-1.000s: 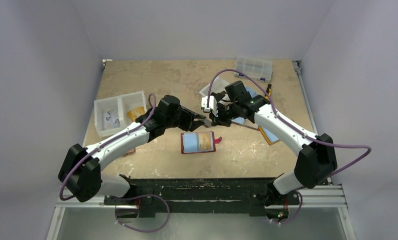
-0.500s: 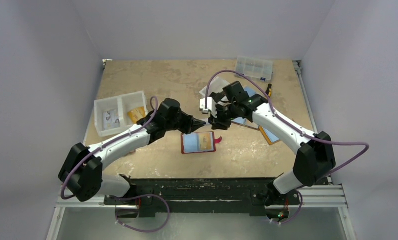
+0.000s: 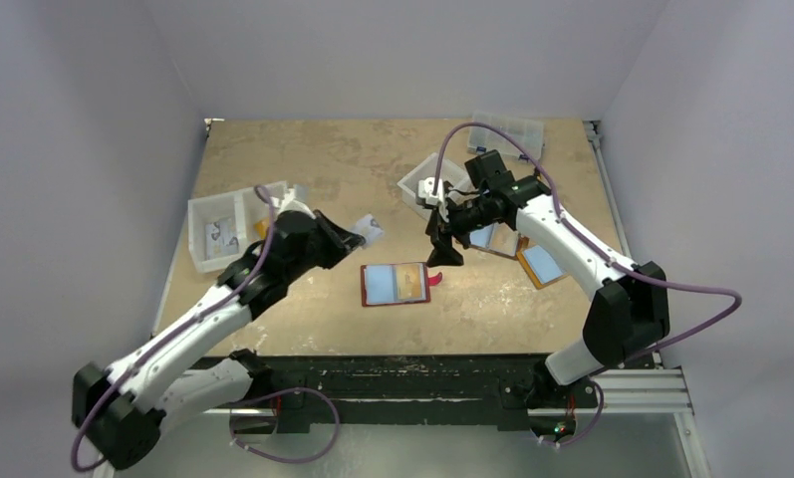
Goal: Take the credit cards out of the card holder
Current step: Place the credit card in the storage box.
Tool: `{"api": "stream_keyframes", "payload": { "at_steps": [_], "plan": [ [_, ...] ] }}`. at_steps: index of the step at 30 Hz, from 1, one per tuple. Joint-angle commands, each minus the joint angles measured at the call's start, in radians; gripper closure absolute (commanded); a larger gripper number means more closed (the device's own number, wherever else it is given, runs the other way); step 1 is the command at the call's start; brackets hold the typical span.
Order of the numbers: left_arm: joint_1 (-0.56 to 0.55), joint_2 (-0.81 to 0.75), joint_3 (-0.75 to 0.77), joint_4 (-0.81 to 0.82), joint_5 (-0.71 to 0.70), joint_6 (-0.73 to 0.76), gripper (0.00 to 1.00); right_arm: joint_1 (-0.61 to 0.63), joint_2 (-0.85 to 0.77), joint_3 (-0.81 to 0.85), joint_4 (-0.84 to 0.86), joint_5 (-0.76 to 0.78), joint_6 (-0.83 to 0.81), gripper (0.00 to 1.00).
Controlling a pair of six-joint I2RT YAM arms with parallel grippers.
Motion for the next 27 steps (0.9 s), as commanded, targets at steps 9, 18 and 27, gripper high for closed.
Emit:
{"api": "stream_keyframes", "payload": {
  "at_steps": [9, 18, 27],
  "plan": [
    [0.027, -0.662, -0.111, -0.116, -0.781, 0.395, 1.00, -0.022, 0.011, -0.038, 0.028, -0.111, 0.026, 0.16],
    [0.026, -0.463, 0.030, -0.199, -0.750, 0.575, 1.00, -0.022, 0.048, -0.022, 0.003, -0.120, -0.002, 0.17],
    [0.639, -0.216, 0.038, -0.047, -0.120, 0.577, 1.00, -0.022, -0.003, -0.082, 0.053, -0.103, 0.050, 0.16]
  ]
}}
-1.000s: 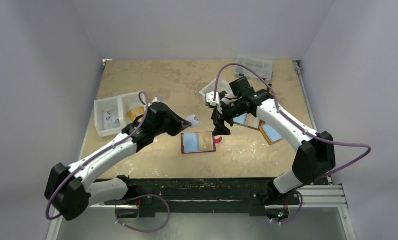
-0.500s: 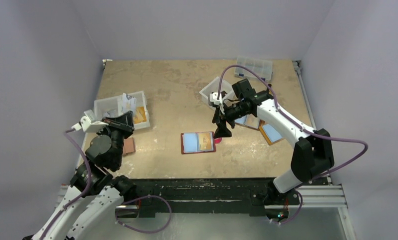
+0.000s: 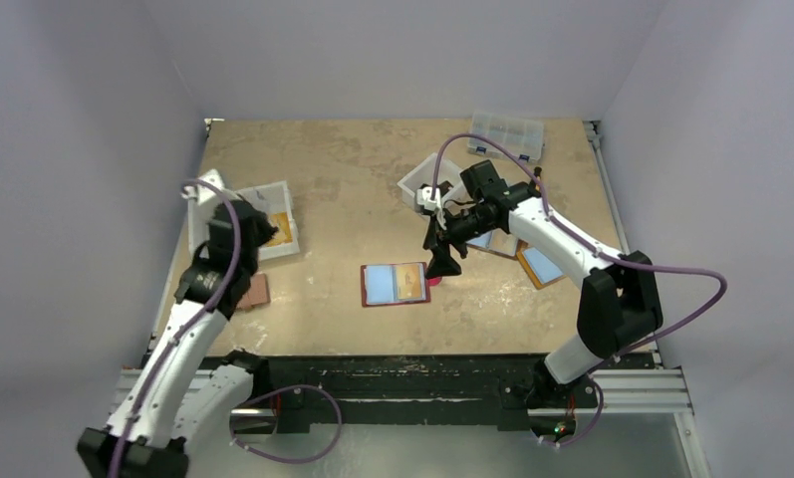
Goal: Take the credit cards out of the card holder
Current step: Place the credit card in the storage box.
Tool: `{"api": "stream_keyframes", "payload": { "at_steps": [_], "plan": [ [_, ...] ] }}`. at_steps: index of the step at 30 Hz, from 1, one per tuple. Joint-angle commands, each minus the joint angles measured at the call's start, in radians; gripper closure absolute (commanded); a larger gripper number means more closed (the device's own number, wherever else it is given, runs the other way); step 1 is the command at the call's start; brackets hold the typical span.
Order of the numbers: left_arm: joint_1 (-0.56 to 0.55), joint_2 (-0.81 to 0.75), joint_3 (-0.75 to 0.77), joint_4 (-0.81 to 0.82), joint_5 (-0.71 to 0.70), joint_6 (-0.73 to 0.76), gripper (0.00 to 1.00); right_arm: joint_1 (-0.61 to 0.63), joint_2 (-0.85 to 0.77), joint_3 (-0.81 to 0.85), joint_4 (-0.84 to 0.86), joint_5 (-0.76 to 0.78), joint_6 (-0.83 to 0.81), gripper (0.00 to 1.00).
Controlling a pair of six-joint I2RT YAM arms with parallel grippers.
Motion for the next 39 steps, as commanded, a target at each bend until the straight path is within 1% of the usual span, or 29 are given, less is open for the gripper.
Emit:
{"api": "stream_keyframes", "payload": {
  "at_steps": [1, 2, 4, 5, 8, 12, 14, 17, 21, 30, 39],
  "plan": [
    [0.478, 0.068, -0.013, 0.191, 0.552, -0.008, 1.00, 0.000, -0.064, -0.029, 0.033, -0.020, 0.026, 0.16],
    [0.599, 0.064, -0.031, 0.262, 0.637, -0.042, 1.00, 0.000, -0.070, -0.034, 0.035, -0.018, 0.026, 0.16],
    [0.701, 0.042, -0.068, 0.392, 0.707, -0.106, 1.00, -0.001, -0.084, -0.048, 0.040, -0.010, 0.026, 0.16],
    [0.728, 0.039, -0.080, 0.429, 0.721, -0.126, 1.00, -0.002, -0.095, -0.055, 0.047, -0.006, 0.028, 0.16],
    [0.773, 0.076, -0.098, 0.436, 0.735, -0.142, 1.00, -0.010, -0.110, -0.071, 0.060, 0.002, 0.029, 0.15],
    [0.838, 0.094, -0.200, 0.586, 0.759, -0.215, 1.00, -0.019, -0.122, -0.077, 0.063, -0.001, 0.027, 0.15],
    [0.868, 0.117, -0.237, 0.645, 0.793, -0.251, 1.00, -0.022, -0.124, -0.081, 0.065, -0.007, 0.026, 0.15],
    [0.891, 0.157, -0.257, 0.674, 0.822, -0.236, 1.00, -0.024, -0.120, -0.085, 0.063, -0.012, 0.020, 0.15],
    [0.911, 0.170, -0.298, 0.716, 0.821, -0.224, 1.00, -0.033, -0.120, -0.085, 0.063, -0.016, 0.013, 0.15],
    [0.923, 0.224, -0.336, 0.685, 0.782, -0.180, 1.00, -0.045, -0.111, -0.088, 0.063, -0.026, 0.007, 0.15],
    [0.925, 0.291, -0.354, 0.724, 0.788, -0.198, 1.00, -0.050, -0.104, -0.089, 0.063, -0.025, 0.007, 0.15]
  ]
}}
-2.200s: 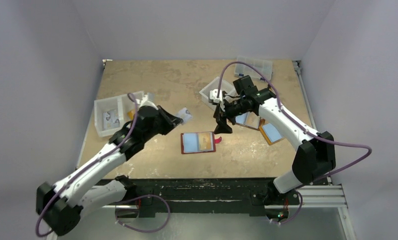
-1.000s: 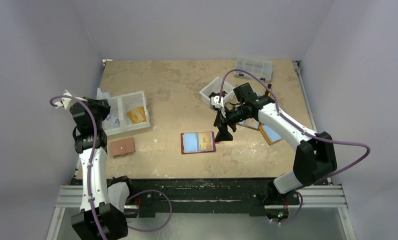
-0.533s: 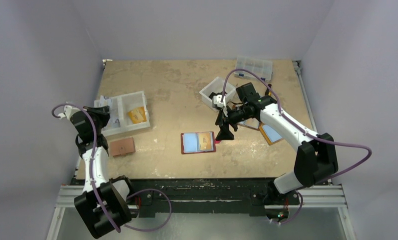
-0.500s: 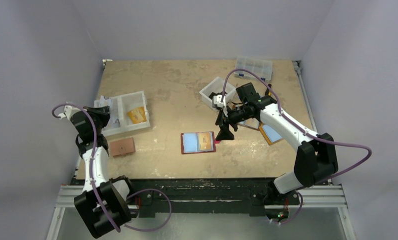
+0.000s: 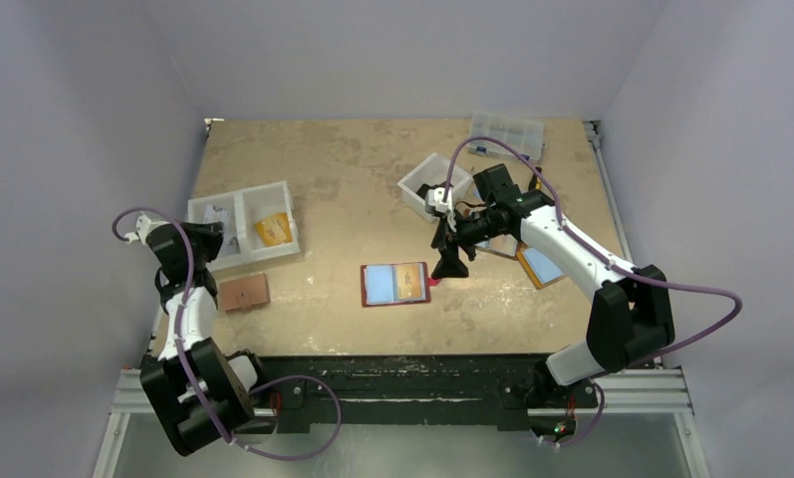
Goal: Take the credit cards out of the card holder
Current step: Place the credit card in the storage box.
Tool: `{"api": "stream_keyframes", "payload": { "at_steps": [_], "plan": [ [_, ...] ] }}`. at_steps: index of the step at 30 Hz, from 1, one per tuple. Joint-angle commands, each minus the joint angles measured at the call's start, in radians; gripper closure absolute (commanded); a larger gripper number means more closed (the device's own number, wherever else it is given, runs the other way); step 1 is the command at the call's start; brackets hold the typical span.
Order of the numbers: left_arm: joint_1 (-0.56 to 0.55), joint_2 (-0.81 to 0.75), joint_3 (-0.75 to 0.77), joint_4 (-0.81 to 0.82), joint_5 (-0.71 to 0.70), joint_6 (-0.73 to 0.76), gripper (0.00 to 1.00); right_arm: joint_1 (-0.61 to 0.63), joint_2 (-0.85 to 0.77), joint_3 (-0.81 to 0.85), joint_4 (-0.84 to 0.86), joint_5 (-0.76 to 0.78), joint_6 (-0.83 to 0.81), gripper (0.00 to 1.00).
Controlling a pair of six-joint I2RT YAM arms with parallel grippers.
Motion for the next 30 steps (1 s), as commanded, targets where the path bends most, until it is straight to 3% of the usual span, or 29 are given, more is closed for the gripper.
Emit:
{"api": "stream_keyframes", "payload": {
  "at_steps": [1, 12, 15, 17, 20, 24, 26, 30],
  "plan": [
    [0.010, 0.023, -0.016, 0.074, -0.003, 0.007, 1.00, -0.007, -0.014, -0.003, 0.015, -0.027, -0.012, 0.15],
    [0.010, 0.103, 0.000, 0.072, -0.027, -0.018, 1.00, -0.010, -0.011, -0.003, 0.014, -0.027, -0.012, 0.15],
    [0.010, 0.142, 0.025, 0.035, -0.049, -0.025, 0.95, -0.012, -0.012, -0.003, 0.013, -0.027, -0.014, 0.15],
    [0.010, 0.178, 0.054, -0.001, -0.057, -0.049, 0.81, -0.013, -0.012, -0.003, 0.013, -0.027, -0.014, 0.15],
    [0.008, 0.240, 0.134, -0.145, -0.078, -0.071, 0.45, -0.013, -0.014, -0.003, 0.012, -0.027, -0.015, 0.15],
    [0.002, 0.231, 0.209, -0.300, -0.121, -0.106, 0.20, -0.017, -0.019, -0.006, 0.011, -0.027, -0.017, 0.14],
    [-0.009, 0.207, 0.241, -0.349, -0.141, -0.134, 0.12, -0.016, -0.021, -0.008, 0.013, -0.029, -0.017, 0.14],
    [-0.025, 0.184, 0.326, -0.514, -0.197, -0.182, 0.11, -0.018, -0.013, -0.003, 0.007, -0.037, -0.017, 0.14]
  ]
}}
